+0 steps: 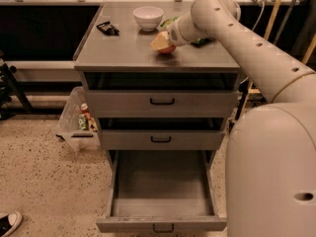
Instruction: Pick apple from bottom drawer and place on counter
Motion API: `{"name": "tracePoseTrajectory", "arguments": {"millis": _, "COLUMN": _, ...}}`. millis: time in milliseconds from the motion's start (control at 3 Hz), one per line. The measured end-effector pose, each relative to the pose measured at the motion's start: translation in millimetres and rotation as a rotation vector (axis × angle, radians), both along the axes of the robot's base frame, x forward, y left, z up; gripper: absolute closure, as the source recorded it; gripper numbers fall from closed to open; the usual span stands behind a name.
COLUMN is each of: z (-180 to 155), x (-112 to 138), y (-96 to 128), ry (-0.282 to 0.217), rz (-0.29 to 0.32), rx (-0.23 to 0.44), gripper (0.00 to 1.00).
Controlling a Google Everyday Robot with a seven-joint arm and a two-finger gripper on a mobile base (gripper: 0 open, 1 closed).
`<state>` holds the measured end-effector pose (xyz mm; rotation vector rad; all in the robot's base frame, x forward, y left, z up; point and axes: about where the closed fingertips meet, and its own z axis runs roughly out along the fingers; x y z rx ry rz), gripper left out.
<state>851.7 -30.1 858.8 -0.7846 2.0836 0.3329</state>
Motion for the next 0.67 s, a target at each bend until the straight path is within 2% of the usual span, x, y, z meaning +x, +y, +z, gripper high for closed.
{"name": "tracePoseTrajectory", "arguments": {"millis": 333, "z": -1.2, "x": 4.9, "y": 7.2, "ry": -0.038, "rz": -0.008, "rx": 0.038, "gripper": 0.81}}
{"name": "tracePoseTrajectory", "arguments": {"millis": 667, "z": -1.6, "x": 6.7, "y": 12.5, "ry": -0.059, "rz": -0.002, "rx": 0.055, "gripper": 0.58}}
